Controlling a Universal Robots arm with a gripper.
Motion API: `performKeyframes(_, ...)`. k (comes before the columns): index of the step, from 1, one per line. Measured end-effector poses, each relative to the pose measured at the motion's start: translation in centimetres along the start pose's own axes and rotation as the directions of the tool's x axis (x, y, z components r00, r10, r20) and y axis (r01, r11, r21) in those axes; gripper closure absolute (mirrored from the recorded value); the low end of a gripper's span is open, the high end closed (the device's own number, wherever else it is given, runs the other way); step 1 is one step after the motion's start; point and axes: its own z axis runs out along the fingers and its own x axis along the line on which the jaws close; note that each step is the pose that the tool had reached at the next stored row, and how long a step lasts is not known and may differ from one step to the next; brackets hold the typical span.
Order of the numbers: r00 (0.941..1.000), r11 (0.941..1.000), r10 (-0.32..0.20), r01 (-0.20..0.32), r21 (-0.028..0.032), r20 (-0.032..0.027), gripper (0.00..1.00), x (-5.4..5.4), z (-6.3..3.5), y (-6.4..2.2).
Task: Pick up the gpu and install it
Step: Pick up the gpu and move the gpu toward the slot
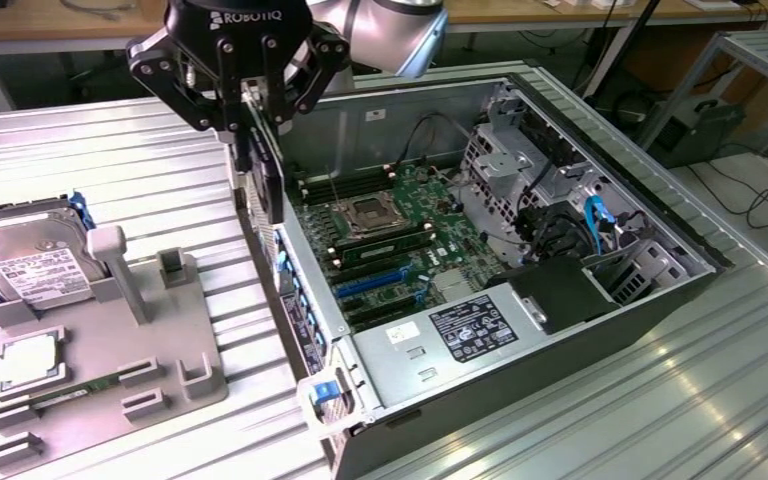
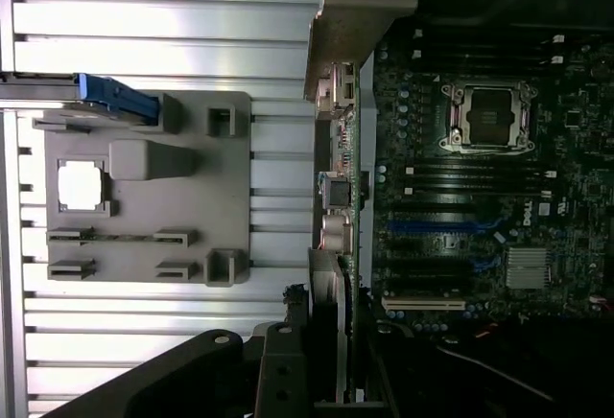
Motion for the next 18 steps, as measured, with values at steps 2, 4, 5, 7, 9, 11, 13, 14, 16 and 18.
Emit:
performKeyframes(2,1.0,1.0,0.0,0.0,0.0001,-0.0001,0.72,-0.1,0.01,0.0)
performKeyframes(4,1.0,1.0,0.0,0.0,0.0,0.0,0.72,-0.6,0.06,-0.01)
performKeyframes(5,1.0,1.0,0.0,0.0,0.0,0.0,0.72,-0.8,0.08,-0.02)
performKeyframes(7,1.0,1.0,0.0,0.0,0.0,0.0,0.72,-1.0,0.11,-0.02)
performKeyframes(9,1.0,1.0,0.0,0.0,0.0,0.0,0.72,-1.2,0.13,-0.03)
performKeyframes(11,1.0,1.0,0.0,0.0,0.0,0.0,0.72,-1.4,0.15,-0.03)
performKeyframes(13,1.0,1.0,0.0,0.0,0.0,0.0,0.72,-1.5,0.17,-0.03)
performKeyframes(14,1.0,1.0,0.0,0.0,0.0,0.0,0.72,-1.6,0.18,-0.03)
performKeyframes(16,1.0,1.0,0.0,0.0,0.0,0.0,0.72,-1.7,0.2,-0.04)
performKeyframes(18,1.0,1.0,0.0,0.0,0.0,0.0,0.72,-1.9,0.22,-0.04)
